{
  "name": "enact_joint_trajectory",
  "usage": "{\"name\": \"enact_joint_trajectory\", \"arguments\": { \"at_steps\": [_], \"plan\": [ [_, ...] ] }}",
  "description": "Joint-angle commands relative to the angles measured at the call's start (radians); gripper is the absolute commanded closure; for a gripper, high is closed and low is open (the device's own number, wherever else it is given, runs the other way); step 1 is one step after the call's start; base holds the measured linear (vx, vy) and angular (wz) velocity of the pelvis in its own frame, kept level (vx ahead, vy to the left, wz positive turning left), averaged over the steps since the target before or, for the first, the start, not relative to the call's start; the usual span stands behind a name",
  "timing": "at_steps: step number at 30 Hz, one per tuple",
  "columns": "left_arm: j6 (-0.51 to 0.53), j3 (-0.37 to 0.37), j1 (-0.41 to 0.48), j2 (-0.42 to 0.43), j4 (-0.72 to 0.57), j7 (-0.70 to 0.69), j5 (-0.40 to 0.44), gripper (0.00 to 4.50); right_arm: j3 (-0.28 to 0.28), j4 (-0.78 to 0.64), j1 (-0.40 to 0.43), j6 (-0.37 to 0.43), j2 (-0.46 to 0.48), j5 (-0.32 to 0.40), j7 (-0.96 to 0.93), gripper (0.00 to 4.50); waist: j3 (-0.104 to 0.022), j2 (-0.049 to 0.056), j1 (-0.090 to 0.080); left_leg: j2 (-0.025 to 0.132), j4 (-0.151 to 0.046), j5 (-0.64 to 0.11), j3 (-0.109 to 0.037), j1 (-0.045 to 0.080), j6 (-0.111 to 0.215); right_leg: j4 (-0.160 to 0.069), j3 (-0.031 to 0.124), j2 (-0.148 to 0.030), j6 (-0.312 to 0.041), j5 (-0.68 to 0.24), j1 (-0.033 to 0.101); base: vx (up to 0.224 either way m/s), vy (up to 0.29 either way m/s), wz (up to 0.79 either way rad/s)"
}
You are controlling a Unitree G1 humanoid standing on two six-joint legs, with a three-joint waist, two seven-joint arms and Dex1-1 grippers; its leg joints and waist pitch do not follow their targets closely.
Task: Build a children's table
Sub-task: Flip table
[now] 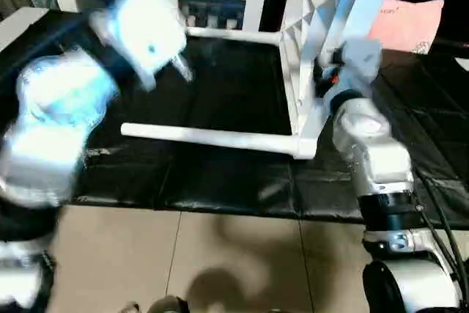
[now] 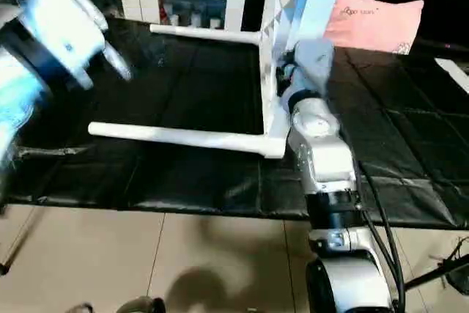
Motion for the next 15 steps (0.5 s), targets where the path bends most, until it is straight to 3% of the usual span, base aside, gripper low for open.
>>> {"name": "enact_joint_trajectory", "arguments": {
  "at_steps": [1,4,6,13,14,15],
  "plan": [
    [-0.088,-0.010,-0.045,0.022,0.049,-0.001,0.055,0.00,0.000,0.002,0.018,-0.028,-0.005,-0.008,0.015,1.69,-0.071,0.017,0.004,0.053,-0.068,-0.269,-0.039,0.064,-0.147,-0.076,0.030,-0.068,-0.100,-0.124,-0.001,0.000,0.000,0.00],
    [-0.155,-0.036,-0.092,0.063,0.150,0.000,0.129,0.00,0.012,0.006,0.064,-0.044,-0.011,-0.021,0.034,1.69,-0.072,0.024,0.006,0.054,-0.070,-0.270,-0.041,0.066,-0.154,-0.070,0.029,-0.068,-0.103,-0.114,-0.002,0.000,0.000,0.00],
    [-0.170,-0.051,-0.107,0.077,0.188,0.002,0.157,0.00,0.010,0.011,0.076,-0.049,-0.011,-0.025,0.034,1.69,-0.074,0.021,0.008,0.053,-0.070,-0.265,-0.040,0.066,-0.152,-0.070,0.029,-0.067,-0.108,-0.104,-0.001,0.000,0.000,0.00],
    [-0.258,-0.128,-0.234,0.109,0.465,0.015,0.278,0.00,0.000,0.060,0.078,-0.073,-0.014,-0.030,0.028,1.69,-0.074,0.039,0.014,0.052,-0.073,-0.312,-0.043,0.075,-0.177,-0.071,0.028,-0.068,-0.131,-0.101,-0.011,0.000,0.000,0.00],
    [-0.258,-0.128,-0.234,0.109,0.465,0.015,0.278,0.00,0.000,0.060,0.078,-0.073,-0.014,-0.030,0.028,1.69,-0.076,0.037,0.014,0.053,-0.072,-0.315,-0.043,0.074,-0.180,-0.068,0.028,-0.069,-0.135,-0.095,-0.008,0.000,0.000,0.00],
    [-0.291,-0.145,-0.281,0.103,0.552,0.035,0.316,0.00,-0.003,0.068,0.074,-0.081,-0.013,-0.030,0.027,1.69,-0.077,0.036,0.016,0.055,-0.074,-0.309,-0.045,0.074,-0.180,-0.066,0.027,-0.070,-0.138,-0.083,-0.006,0.000,0.000,0.00]
  ]
}}
